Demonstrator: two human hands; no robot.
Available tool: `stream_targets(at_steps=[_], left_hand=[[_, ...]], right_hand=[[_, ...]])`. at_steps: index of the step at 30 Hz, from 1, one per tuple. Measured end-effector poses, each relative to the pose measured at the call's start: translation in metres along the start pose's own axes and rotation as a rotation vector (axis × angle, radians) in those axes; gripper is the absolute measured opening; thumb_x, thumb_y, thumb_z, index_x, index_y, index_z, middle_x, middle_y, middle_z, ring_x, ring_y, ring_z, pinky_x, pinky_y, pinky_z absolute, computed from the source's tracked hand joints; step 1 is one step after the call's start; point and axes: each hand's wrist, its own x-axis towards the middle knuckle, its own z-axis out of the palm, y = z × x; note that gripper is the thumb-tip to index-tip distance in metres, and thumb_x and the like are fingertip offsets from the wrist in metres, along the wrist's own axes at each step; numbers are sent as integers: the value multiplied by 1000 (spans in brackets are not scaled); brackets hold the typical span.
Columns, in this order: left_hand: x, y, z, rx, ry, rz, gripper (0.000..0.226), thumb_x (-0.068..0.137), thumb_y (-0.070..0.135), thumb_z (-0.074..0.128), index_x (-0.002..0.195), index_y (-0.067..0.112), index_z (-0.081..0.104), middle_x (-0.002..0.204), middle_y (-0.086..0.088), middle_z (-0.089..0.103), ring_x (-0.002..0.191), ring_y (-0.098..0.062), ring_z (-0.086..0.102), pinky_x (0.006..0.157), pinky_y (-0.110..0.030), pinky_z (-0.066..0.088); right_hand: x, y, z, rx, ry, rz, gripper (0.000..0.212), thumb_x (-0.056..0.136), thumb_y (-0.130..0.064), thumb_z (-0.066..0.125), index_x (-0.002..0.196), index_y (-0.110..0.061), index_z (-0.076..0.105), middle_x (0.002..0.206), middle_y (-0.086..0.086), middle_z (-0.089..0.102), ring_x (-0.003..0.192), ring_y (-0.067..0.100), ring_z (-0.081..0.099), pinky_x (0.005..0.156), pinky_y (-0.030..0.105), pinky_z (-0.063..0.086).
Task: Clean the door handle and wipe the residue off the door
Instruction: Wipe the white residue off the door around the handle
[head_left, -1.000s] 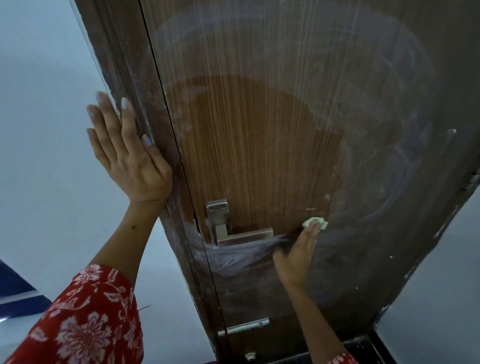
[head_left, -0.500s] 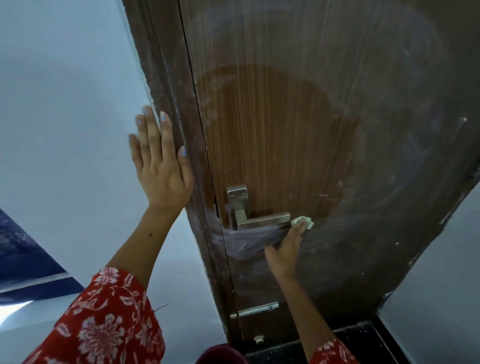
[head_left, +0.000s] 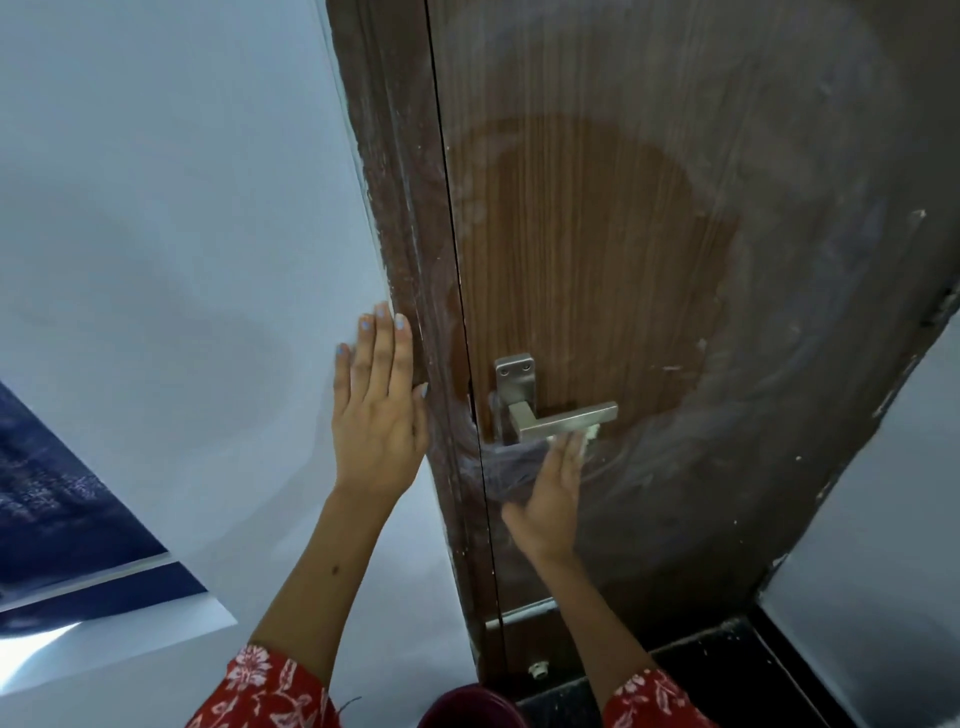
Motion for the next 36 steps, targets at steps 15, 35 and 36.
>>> stream_targets(at_steps=[15, 35, 36], left_hand=[[-31, 2, -18, -110, -215, -10, 67, 85, 0, 39, 149, 6, 22, 158, -10, 15, 147, -26, 11, 118, -47, 19], [-131, -2, -35, -456, -364, -354, 46, 94, 1, 41, 136, 18, 48, 150, 8, 30, 146, -14, 14, 116, -37, 18], [-132, -2, -35, -465, -371, -371, 47, 93, -2, 43, 136, 17, 48, 150, 7, 32, 146, -14, 15, 116, -36, 18]], right_hand=[[-19, 5, 14, -164, -136, -143, 114, 76, -35, 68, 141, -27, -25, 151, -7, -26, 140, 16, -13, 113, 34, 15], [-11, -5, 19, -12, 2, 25, 116, 74, -11, 70, 143, -22, -23, 151, -4, -27, 143, 25, -2, 104, 30, 29], [-18, -9, 27, -21, -15, 7, 117, 73, -12, 70, 142, -24, -24, 151, -5, -29, 143, 25, -1, 104, 29, 29]])
